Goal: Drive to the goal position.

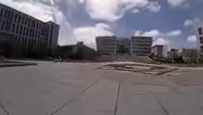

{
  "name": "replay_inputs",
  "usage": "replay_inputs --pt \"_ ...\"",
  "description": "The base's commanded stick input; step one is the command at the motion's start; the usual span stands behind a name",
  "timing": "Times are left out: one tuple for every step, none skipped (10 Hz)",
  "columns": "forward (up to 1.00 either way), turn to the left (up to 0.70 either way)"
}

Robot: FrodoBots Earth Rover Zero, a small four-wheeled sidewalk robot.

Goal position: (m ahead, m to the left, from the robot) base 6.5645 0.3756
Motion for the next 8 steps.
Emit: replay_inputs --pt "1.00 0.00" --pt "1.00 0.00" --pt "1.00 0.00" --pt "1.00 0.00" --pt "1.00 0.00" --pt "1.00 0.00" --pt "1.00 0.00" --pt "1.00 0.00"
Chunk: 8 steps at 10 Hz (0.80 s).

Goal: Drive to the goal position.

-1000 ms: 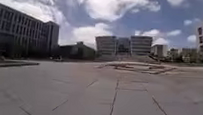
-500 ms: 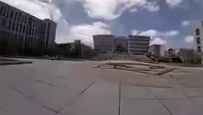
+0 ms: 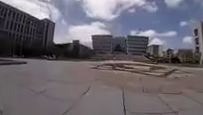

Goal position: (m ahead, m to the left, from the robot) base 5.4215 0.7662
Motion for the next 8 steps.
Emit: replay_inputs --pt "1.00 0.00" --pt "1.00 0.00" --pt "1.00 0.00" --pt "1.00 0.02" --pt "1.00 0.08" --pt "1.00 0.14" --pt "1.00 0.20" --pt "1.00 0.19"
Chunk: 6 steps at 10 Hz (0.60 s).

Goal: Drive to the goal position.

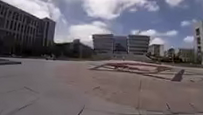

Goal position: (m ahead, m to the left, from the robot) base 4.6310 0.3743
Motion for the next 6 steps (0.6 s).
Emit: replay_inputs --pt "1.00 0.17" --pt "1.00 0.15" --pt "1.00 0.12" --pt "1.00 0.10" --pt "1.00 0.08" --pt "1.00 0.05"
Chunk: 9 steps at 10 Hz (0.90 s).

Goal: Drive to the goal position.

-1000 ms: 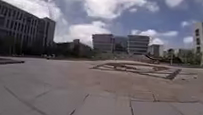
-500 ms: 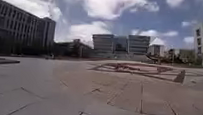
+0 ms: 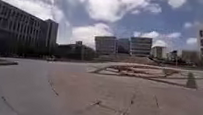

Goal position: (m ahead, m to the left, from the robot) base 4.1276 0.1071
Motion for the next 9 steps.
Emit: replay_inputs --pt "1.00 0.03" --pt "1.00 0.01" --pt "1.00 0.00" --pt "1.00 0.00" --pt "1.00 0.00" --pt "1.00 0.00" --pt "1.00 0.00" --pt "1.00 0.00" --pt "1.00 0.00"
